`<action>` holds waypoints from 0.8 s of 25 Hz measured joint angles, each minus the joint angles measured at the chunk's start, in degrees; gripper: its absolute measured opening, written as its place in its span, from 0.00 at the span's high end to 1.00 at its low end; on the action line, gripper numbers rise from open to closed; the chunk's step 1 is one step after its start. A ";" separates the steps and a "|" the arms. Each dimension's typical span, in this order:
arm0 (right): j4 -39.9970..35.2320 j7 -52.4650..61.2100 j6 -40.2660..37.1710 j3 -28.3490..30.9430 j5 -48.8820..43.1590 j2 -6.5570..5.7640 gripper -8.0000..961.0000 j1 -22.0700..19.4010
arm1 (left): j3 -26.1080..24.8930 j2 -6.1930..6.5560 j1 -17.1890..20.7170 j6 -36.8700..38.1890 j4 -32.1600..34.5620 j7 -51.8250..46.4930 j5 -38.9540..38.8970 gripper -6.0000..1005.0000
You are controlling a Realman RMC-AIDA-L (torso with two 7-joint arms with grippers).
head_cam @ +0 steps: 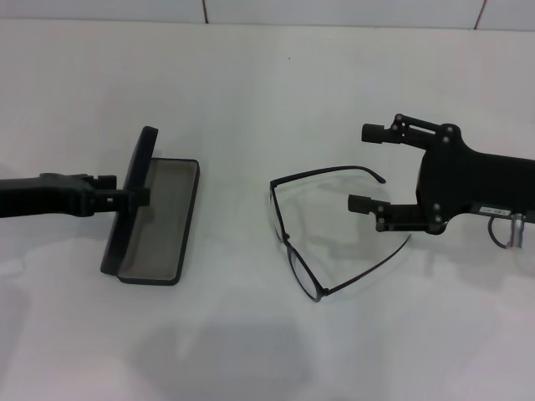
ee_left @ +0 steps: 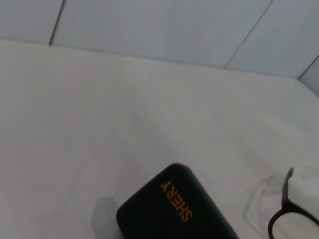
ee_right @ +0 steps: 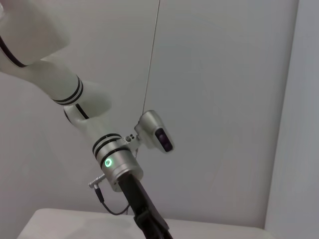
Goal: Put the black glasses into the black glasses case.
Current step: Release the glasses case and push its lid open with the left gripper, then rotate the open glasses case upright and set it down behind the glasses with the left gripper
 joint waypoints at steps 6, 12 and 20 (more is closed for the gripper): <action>0.00 -0.04 0.01 -0.17 0.10 0.15 0.14 -0.08 | 0.01 -0.05 -1.69 -4.69 1.33 -0.45 3.40 0.23; 0.00 -0.04 -0.01 -0.15 0.14 0.23 0.14 -0.38 | 0.00 0.24 -2.29 -5.69 2.08 -1.26 4.07 0.24; 0.00 -0.25 -0.83 -0.42 -0.12 0.21 0.14 -0.38 | 0.00 0.80 -2.47 -6.39 2.21 0.75 3.48 0.39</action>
